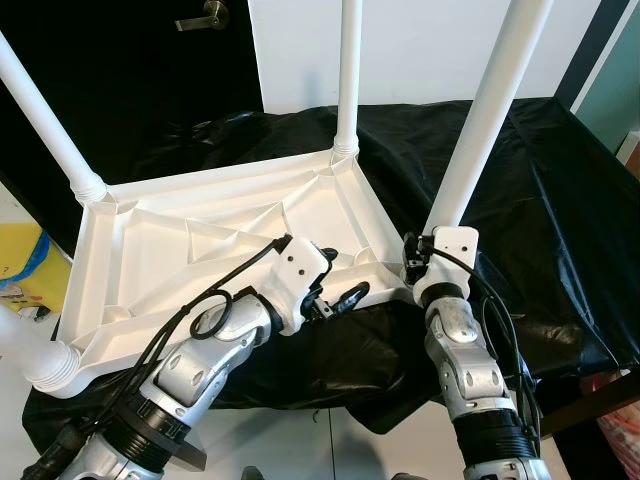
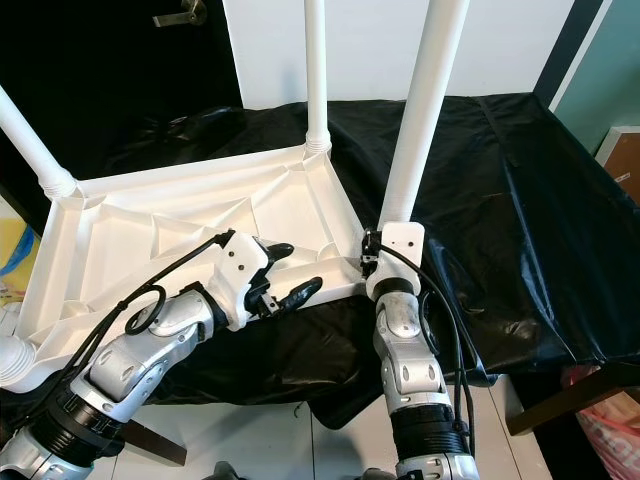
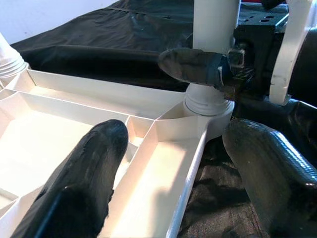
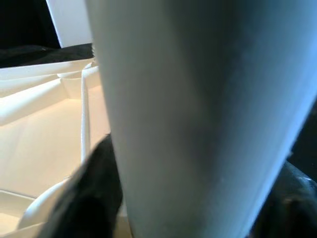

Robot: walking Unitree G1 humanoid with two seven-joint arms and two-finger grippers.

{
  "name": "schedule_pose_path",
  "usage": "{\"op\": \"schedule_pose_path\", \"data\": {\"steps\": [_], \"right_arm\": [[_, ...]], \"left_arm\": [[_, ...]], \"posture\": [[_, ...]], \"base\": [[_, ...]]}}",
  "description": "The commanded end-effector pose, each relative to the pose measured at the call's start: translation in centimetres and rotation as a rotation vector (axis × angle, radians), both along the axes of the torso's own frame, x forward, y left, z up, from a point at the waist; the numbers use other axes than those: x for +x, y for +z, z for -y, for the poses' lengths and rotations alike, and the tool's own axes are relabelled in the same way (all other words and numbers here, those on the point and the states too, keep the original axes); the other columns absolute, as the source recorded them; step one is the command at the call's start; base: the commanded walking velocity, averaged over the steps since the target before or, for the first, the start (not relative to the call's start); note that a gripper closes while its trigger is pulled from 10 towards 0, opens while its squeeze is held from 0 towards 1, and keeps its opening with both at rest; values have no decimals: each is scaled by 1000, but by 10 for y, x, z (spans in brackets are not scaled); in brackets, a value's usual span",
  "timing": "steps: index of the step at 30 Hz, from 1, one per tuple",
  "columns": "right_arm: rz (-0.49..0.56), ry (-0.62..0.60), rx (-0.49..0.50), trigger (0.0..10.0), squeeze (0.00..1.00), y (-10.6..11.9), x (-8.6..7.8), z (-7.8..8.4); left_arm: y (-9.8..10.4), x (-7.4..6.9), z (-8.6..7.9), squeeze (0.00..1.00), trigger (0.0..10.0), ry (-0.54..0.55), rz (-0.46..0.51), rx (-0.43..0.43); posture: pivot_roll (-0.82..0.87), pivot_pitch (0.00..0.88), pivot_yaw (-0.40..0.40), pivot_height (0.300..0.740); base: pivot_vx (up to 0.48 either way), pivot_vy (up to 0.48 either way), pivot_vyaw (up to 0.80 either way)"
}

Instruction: Building children table

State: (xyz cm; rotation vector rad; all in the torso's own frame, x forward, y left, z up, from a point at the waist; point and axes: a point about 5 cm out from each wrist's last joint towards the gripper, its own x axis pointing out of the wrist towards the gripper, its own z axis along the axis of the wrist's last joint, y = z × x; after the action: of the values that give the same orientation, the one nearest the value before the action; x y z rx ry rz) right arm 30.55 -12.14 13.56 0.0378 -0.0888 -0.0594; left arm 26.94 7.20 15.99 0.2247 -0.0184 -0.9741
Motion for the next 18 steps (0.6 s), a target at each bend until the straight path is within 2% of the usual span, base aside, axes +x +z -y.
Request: {"op": "schedule_pose_path", "data": {"steps": [1, 7, 11, 12, 13, 14, 15, 17, 18], "right_arm": [[9, 29, 16, 10000, 1000, 4, -1, 0], [14, 58, 30, 10000, 1000, 6, -1, 1], [24, 136, 24, 10000, 1000, 9, 0, 9], [21, 215, 11, 10000, 525, 9, 2, 16], [21, 215, 11, 10000, 525, 9, 2, 16], [11, 305, -8, 10000, 0, 9, 3, 22], [11, 305, -8, 10000, 0, 9, 3, 22], [-8, 461, -81, 10000, 0, 7, 4, 30], [-8, 461, -81, 10000, 0, 7, 4, 30]], "left_arm": [[3, -7, 4, 0, 10000, -145, -11, 17], [3, -8, 4, 0, 10000, -147, -12, 15], [3, -8, 5, 0, 10000, -148, -13, 12], [4, -8, 5, 0, 10000, -152, -14, 10], [4, -8, 5, 0, 10000, -152, -14, 10], [4, -9, 6, 0, 10000, -157, -14, 8], [4, -9, 6, 0, 10000, -157, -14, 8], [5, -10, 6, 0, 10000, -165, -15, 6], [5, -10, 6, 0, 10000, -165, -15, 6]], "posture": [[-18, 61, 11, 740], [-18, 61, 11, 740], [-25, 67, 12, 740], [-28, 66, 13, 740], [-28, 66, 13, 740], [-28, 67, 13, 740], [-28, 67, 13, 740], [-28, 66, 13, 740], [-28, 66, 13, 740]], "base": [[0, 0, 0], [0, 0, 0], [0, 0, 0], [0, 0, 0], [0, 0, 0], [0, 0, 0], [0, 0, 0], [0, 0, 0], [0, 0, 0]]}}
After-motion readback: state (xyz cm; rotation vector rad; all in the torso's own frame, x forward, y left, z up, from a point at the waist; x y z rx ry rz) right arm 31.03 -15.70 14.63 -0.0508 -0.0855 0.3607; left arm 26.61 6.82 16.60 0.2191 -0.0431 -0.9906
